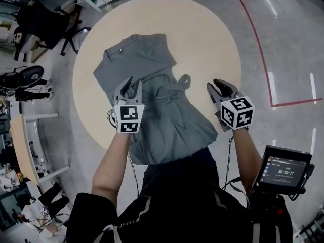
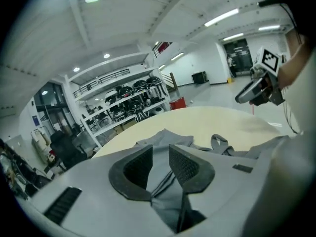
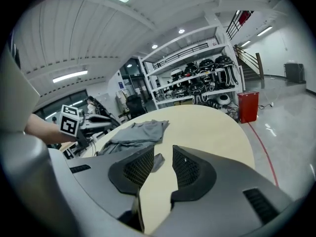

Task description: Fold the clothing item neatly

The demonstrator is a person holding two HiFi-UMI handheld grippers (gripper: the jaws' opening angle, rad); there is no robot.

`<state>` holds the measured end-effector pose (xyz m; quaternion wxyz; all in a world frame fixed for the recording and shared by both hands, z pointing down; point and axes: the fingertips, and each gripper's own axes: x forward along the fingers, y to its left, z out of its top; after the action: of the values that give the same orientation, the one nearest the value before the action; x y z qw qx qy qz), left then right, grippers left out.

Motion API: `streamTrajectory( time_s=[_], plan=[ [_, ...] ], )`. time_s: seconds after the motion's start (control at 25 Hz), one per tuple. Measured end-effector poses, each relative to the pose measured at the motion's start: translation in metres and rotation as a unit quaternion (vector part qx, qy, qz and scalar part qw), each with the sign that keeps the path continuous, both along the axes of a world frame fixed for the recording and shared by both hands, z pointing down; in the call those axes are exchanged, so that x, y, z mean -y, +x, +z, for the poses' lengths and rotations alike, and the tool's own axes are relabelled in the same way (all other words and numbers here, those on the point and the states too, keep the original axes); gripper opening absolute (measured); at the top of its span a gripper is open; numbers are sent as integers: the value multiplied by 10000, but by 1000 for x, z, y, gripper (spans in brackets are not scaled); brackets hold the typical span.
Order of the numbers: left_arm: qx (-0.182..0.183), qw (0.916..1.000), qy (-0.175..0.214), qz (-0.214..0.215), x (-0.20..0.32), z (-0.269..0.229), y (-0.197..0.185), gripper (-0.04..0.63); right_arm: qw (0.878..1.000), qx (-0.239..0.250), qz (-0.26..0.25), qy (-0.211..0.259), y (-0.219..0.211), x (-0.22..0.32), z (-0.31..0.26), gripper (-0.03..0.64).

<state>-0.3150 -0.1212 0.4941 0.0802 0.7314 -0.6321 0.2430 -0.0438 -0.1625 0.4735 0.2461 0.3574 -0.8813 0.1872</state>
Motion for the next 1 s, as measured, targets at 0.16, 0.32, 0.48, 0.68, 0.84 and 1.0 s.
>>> streamTrajectory(
  time_s=[0.16,0.32,0.48,0.68,0.84,1.0],
  plan=[
    [-658,9957,171,-625,-46,-12,-46,97,9996,-14,-267,80,-17,-4,-5,98],
    [-1117,9880,404,-989,-81,-25,-60,97,9987,-40,-502,108,-13,7,-15,98],
    [-801,9878,1226,534,106,-122,-47,97,9879,653,989,1002,44,124,-80,98],
    [-999,9715,1258,1746,234,-176,-56,97,9657,548,2263,1151,73,176,-137,98],
    [-1375,9678,1144,1770,191,-153,-91,97,9697,481,2177,1004,47,134,-131,98],
    [-1372,9681,969,1860,151,-124,-86,97,9716,528,2067,1020,61,103,-116,98]
  ],
)
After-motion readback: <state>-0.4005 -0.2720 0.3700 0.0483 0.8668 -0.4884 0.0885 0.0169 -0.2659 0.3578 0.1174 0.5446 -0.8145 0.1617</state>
